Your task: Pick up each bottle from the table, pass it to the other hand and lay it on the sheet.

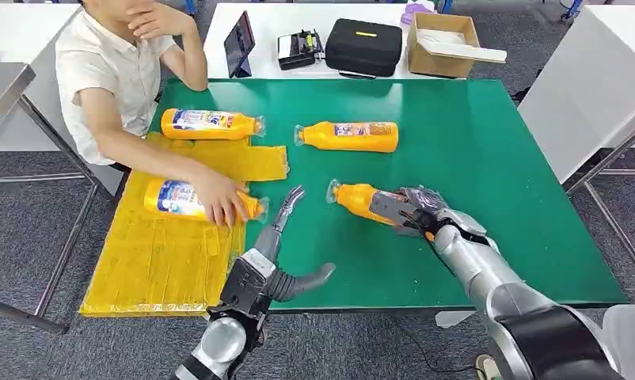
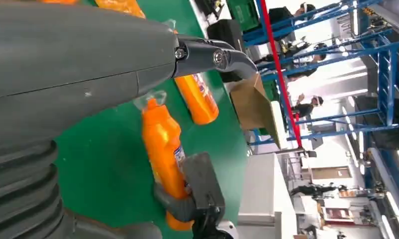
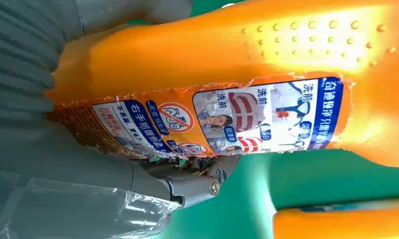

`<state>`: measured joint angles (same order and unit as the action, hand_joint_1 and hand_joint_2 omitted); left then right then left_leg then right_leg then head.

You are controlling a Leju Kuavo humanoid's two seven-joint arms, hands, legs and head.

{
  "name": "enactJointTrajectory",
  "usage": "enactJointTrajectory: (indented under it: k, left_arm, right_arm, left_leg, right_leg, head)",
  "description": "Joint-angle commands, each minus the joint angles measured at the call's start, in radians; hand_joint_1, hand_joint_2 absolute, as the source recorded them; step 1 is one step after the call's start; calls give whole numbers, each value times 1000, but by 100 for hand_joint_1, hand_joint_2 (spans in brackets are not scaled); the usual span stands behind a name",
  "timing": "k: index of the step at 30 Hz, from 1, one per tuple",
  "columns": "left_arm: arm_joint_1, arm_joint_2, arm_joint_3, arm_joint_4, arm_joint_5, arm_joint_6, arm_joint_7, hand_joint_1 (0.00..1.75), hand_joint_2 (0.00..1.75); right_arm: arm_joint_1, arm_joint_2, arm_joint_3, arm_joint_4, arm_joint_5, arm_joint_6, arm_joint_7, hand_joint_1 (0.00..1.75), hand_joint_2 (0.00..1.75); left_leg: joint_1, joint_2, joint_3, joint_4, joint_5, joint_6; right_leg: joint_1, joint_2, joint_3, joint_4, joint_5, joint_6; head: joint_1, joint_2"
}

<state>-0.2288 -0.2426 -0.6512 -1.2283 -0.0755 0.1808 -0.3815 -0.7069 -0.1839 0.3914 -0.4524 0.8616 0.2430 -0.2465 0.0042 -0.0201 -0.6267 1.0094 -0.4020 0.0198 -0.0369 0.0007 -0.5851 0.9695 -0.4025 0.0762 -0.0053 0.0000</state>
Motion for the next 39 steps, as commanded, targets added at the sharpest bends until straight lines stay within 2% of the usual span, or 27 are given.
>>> enactJointTrajectory:
  k: [1,3,9,12,13,16,19,21,22,24,27,31,33,39]
  left_arm:
    - [-41,5,-30,70,32,-10,-2,0,175]
    - [-41,5,-30,70,32,-10,-2,0,175]
    - [-49,-1,-35,79,78,-2,-13,0,175]
    - [-47,-4,-35,75,88,3,-18,0,175]
    - [-40,-13,-23,70,115,18,-27,0,175]
    - [-19,-48,7,82,208,77,-14,0,175]
    - [-20,-57,15,142,336,118,20,0,175]
    - [-29,-56,27,171,405,119,9,0,175]
    - [-28,-68,55,183,446,152,-19,0,175]
    - [-45,-65,44,199,465,155,-31,0,175]
    - [-40,-58,32,171,485,140,-31,0,175]
    - [-36,-61,39,146,511,155,-15,0,175]
    - [-65,-59,55,171,546,152,4,0,175]
    - [-98,-62,62,209,562,154,1,0,175]
  right_arm:
    - [72,-12,-45,-7,-78,52,-59,175,175]
    - [72,-12,-45,-7,-78,52,-59,175,175]
    - [80,-25,-26,-81,-250,106,-121,175,175]
    - [85,-25,-23,-108,-285,109,-117,168,175]
    - [99,-28,-21,-142,-336,102,-129,162,175]
    - [168,-42,-32,-285,-483,99,-160,175,175]
    - [226,-48,-21,-458,-547,31,-127,175,175]
    - [245,-42,-21,-531,-586,30,-114,175,175]
    - [267,-31,-27,-590,-639,64,-175,175,175]
    - [292,-27,-15,-659,-650,55,-135,175,175]
    - [295,-24,5,-684,-676,67,-147,169,175]
    - [277,-12,35,-670,-684,73,-156,175,175]
    - [246,2,63,-651,-689,90,-169,168,175]
    - [223,17,86,-636,-692,83,-170,169,175]
  left_leg:
    - [2,0,3,-1,-1,-1]
    - [2,2,4,-1,-1,-1]
    - [2,4,3,-1,-1,-1]
    - [2,5,3,0,-1,-1]
    - [2,5,3,-1,-1,-1]
    - [2,4,3,0,-1,-1]
    - [2,3,3,-1,-1,-1]
    - [2,6,1,0,-2,-1]
    - [1,5,-1,0,-1,-1]
    - [1,5,-3,1,-2,-1]
    - [1,5,-5,1,-3,-1]
    - [2,4,-6,1,-2,-1]
    - [2,4,-6,1,-2,-1]
    - [1,5,-8,1,-1,-1]
  right_leg:
    - [3,-2,5,-3,0,-5]
    - [3,-1,4,-2,0,-6]
    - [3,-2,3,-2,1,-8]
    - [2,-1,2,-1,2,-6]
    - [3,-1,3,-2,1,-7]
    - [3,-1,3,-2,1,-6]
    - [3,-2,3,-2,1,-7]
    - [3,1,1,-1,1,-8]
    - [1,1,-1,0,1,-6]
    - [2,2,-3,0,1,-6]
    - [2,1,-4,1,0,-7]
    - [2,2,-5,1,0,-7]
    - [2,2,-6,1,1,-6]
    - [2,3,-7,1,1,-7]
  head:
    - [0,0]
    - [0,0]
    - [0,0]
    - [0,0]
    - [0,0]
    - [0,0]
    - [0,0]
    - [0,0]
    - [0,0]
    - [0,0]
    - [-1,0]
    - [0,0]
    - [0,0]
    - [-1,0]
